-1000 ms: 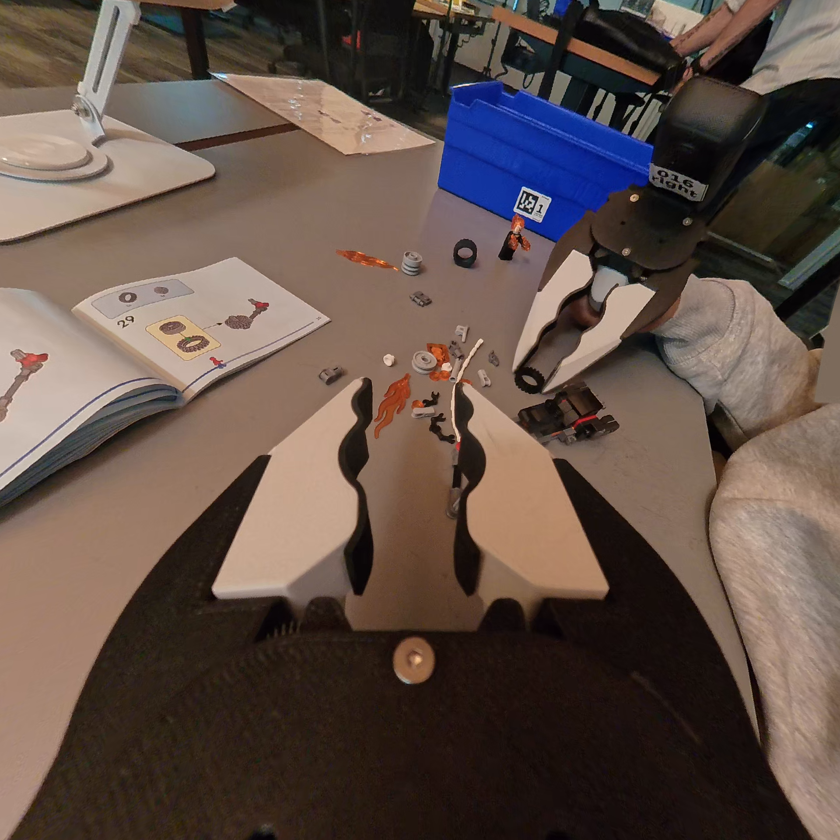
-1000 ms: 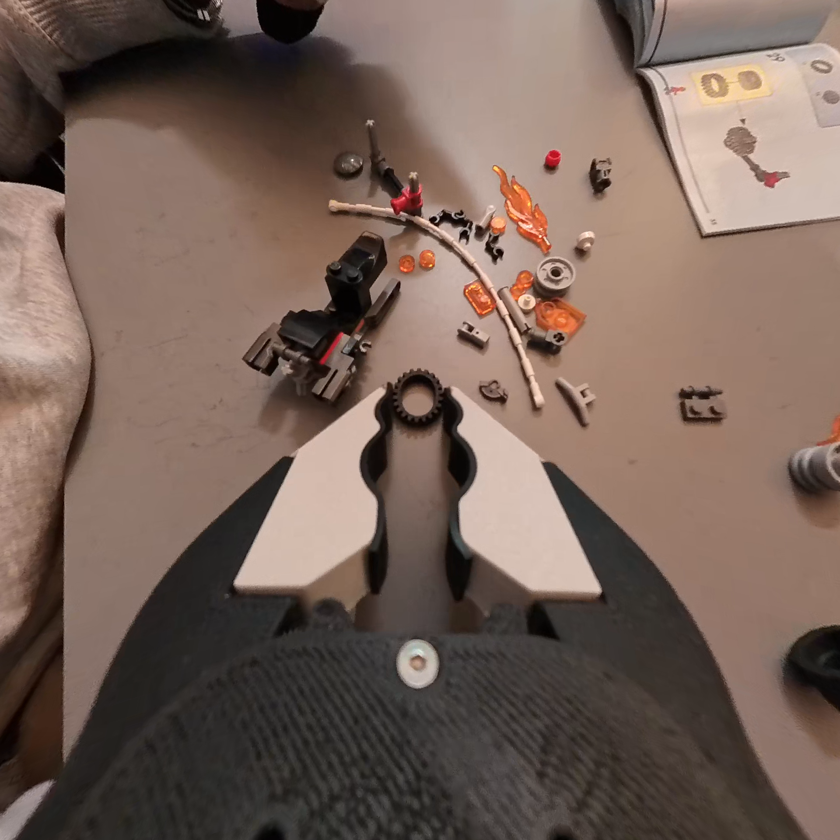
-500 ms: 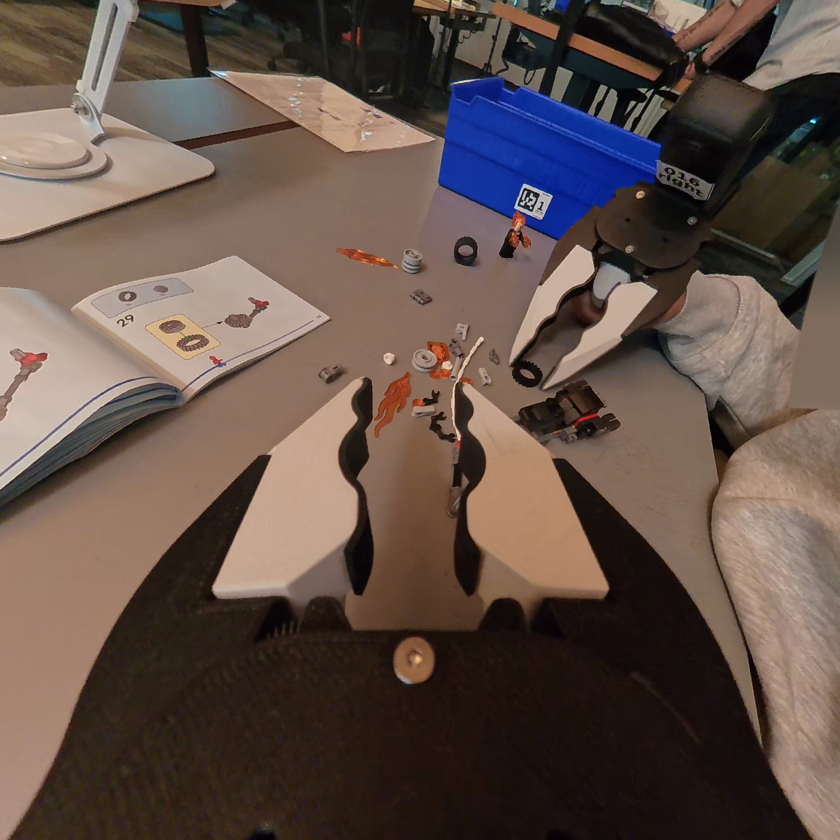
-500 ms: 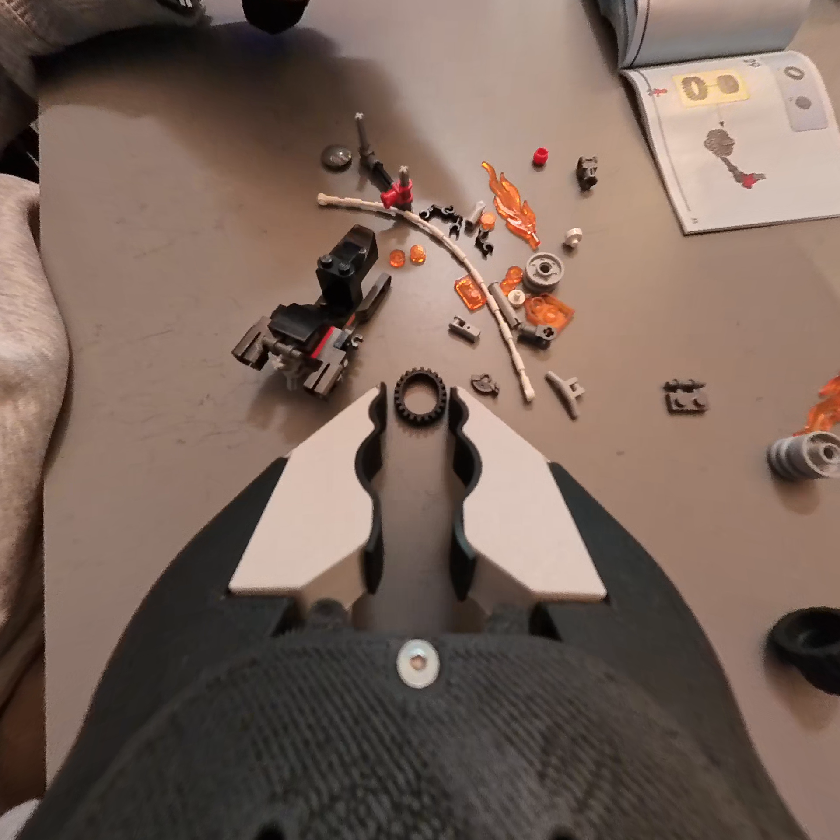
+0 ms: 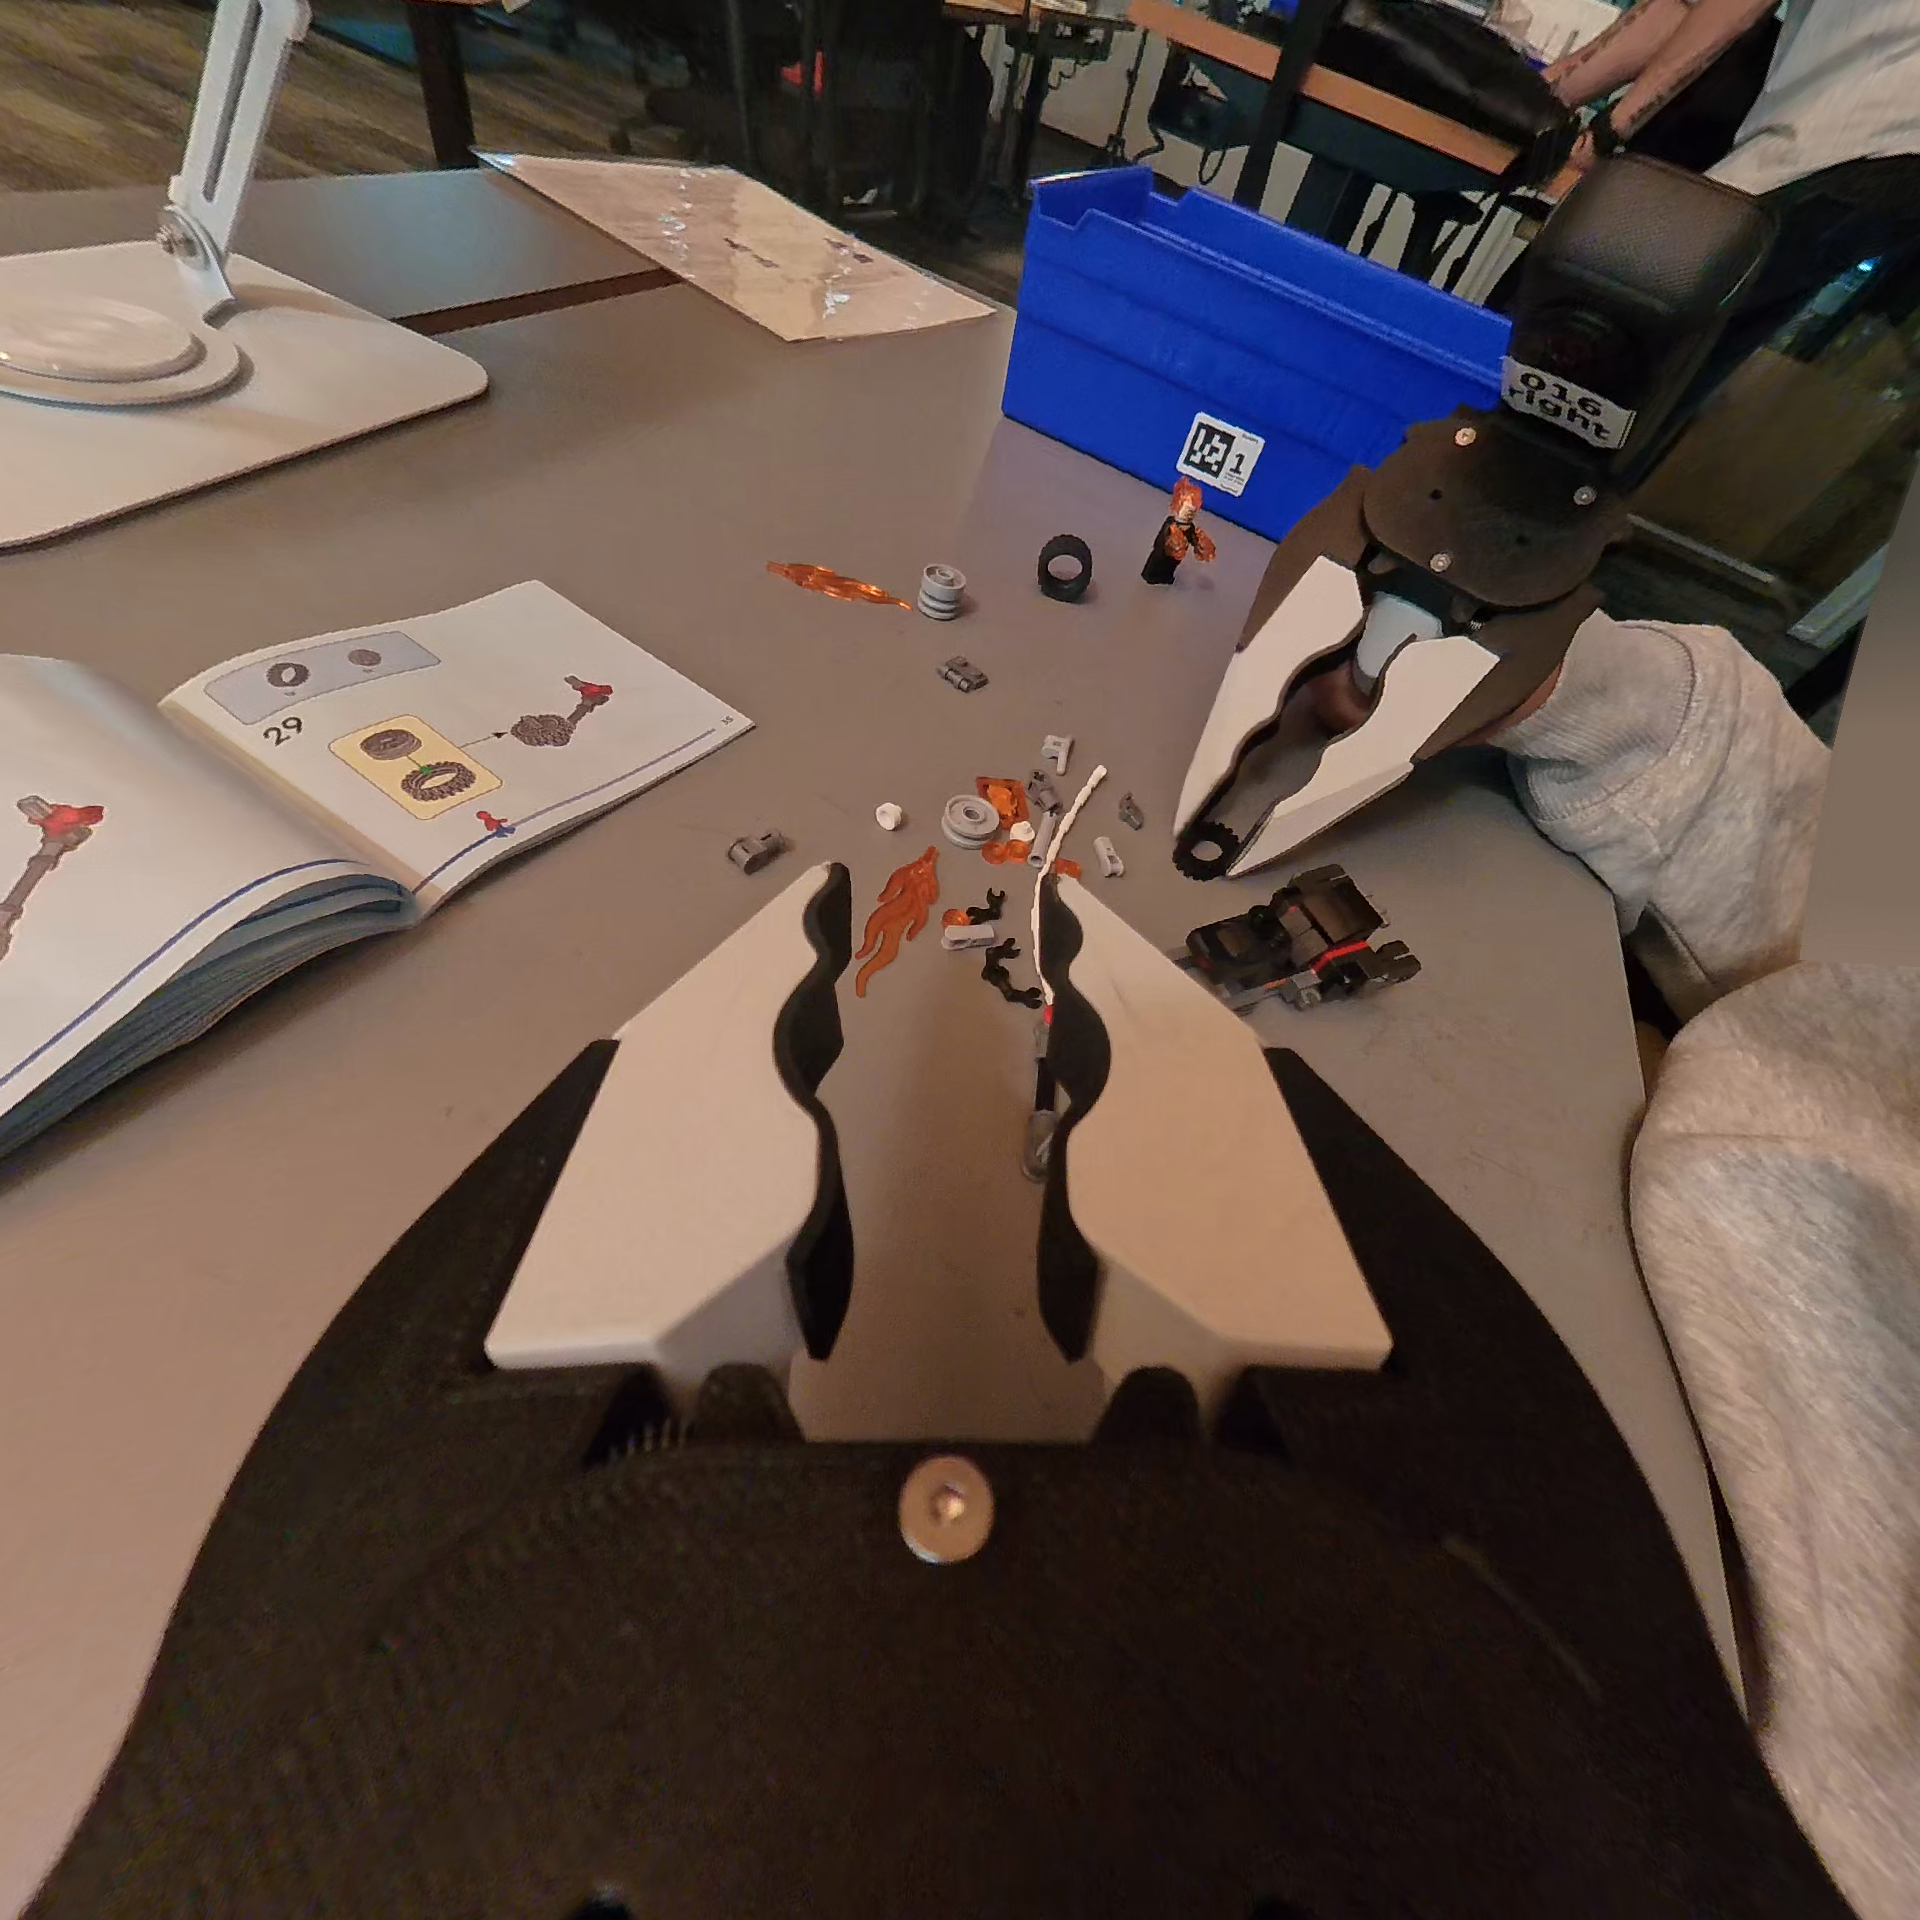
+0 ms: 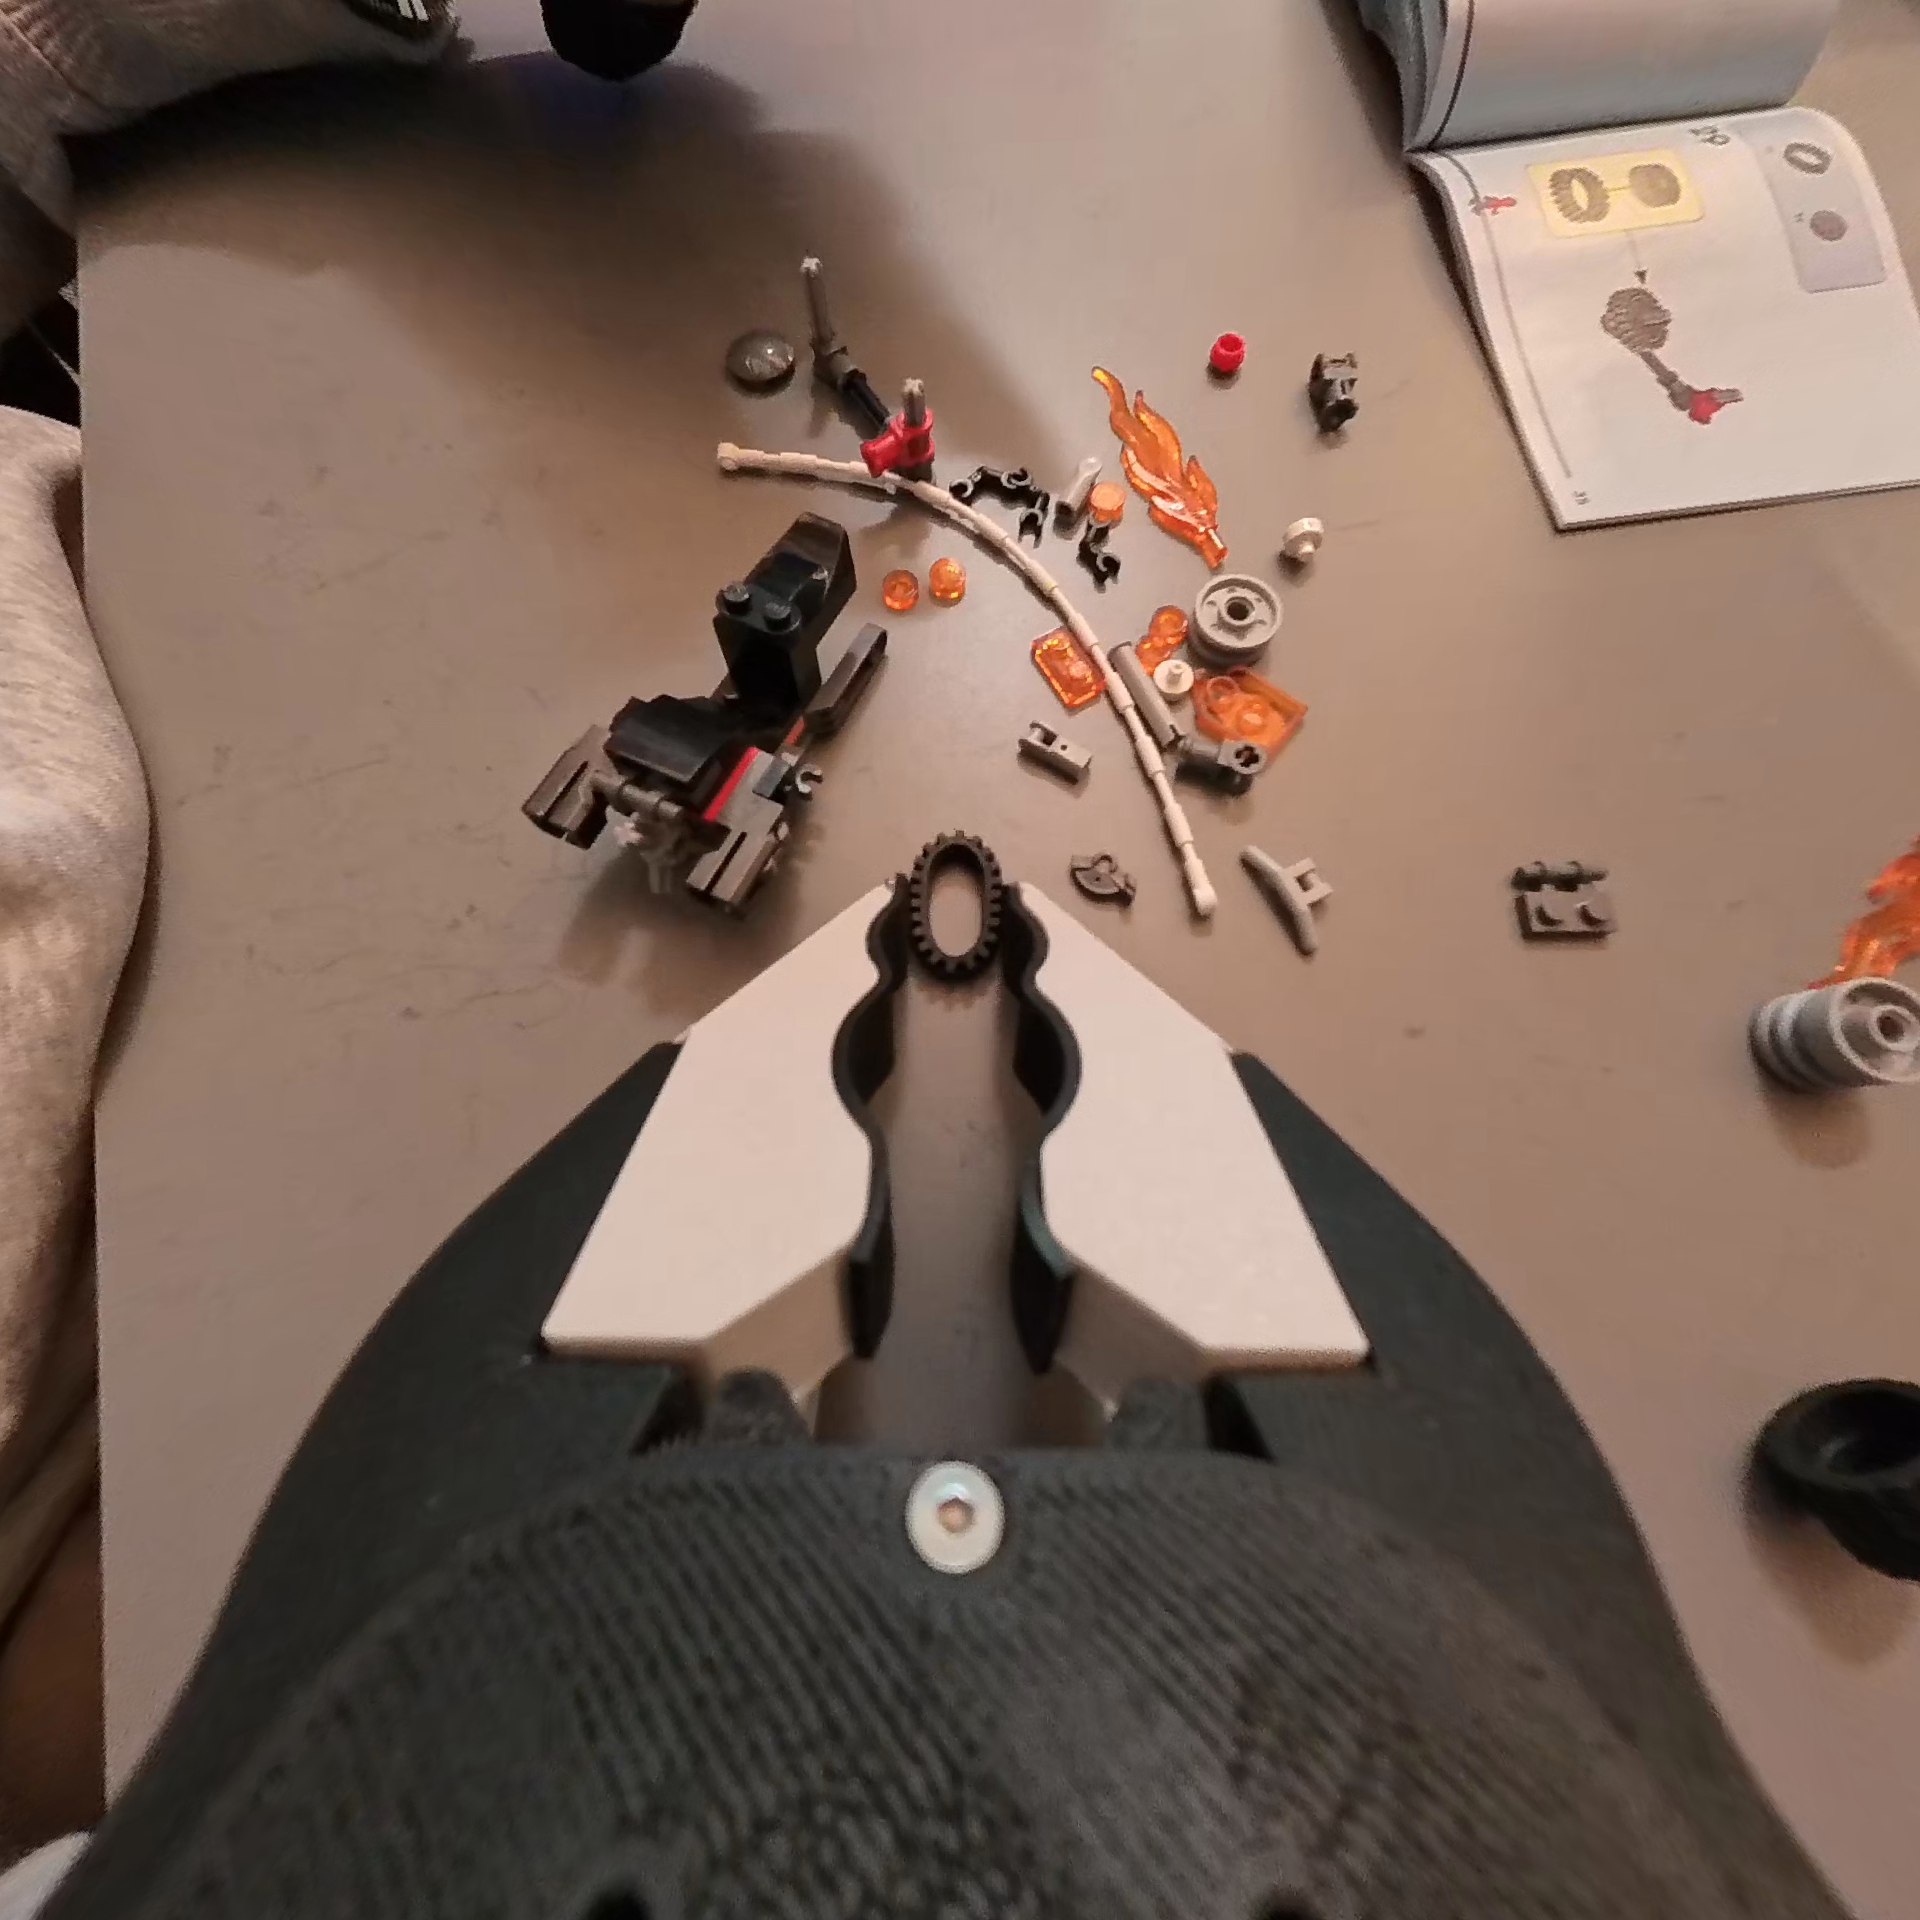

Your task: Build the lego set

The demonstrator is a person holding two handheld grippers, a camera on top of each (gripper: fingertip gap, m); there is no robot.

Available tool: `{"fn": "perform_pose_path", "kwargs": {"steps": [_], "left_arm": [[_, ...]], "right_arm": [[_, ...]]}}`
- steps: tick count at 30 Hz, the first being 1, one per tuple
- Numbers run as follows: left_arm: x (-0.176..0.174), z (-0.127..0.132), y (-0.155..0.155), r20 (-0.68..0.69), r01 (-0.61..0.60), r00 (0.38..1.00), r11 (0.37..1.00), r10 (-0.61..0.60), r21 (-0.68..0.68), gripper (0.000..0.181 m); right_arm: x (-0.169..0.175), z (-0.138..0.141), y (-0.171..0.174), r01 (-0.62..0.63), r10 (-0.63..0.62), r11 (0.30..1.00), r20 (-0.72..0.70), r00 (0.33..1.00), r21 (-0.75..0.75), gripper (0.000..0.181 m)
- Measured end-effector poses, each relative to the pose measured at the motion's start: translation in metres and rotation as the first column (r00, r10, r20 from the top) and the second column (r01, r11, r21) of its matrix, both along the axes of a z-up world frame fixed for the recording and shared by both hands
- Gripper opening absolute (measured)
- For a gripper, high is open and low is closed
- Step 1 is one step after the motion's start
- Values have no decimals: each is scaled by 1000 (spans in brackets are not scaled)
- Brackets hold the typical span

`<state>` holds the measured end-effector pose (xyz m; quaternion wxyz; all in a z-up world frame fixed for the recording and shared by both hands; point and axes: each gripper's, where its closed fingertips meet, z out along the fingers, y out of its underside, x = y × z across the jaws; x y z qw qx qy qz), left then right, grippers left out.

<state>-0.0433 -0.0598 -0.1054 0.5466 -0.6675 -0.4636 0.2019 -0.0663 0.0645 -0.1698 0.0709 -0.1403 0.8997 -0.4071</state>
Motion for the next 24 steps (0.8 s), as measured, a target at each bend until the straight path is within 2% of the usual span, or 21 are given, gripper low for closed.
{"fn": "perform_pose_path", "kwargs": {"steps": [24], "left_arm": [[0,-2,1,7,4,1000,1000,-4,-9,34]], "right_arm": [[0,0,-1,3,-3,1000,24,1000,4,21]]}}
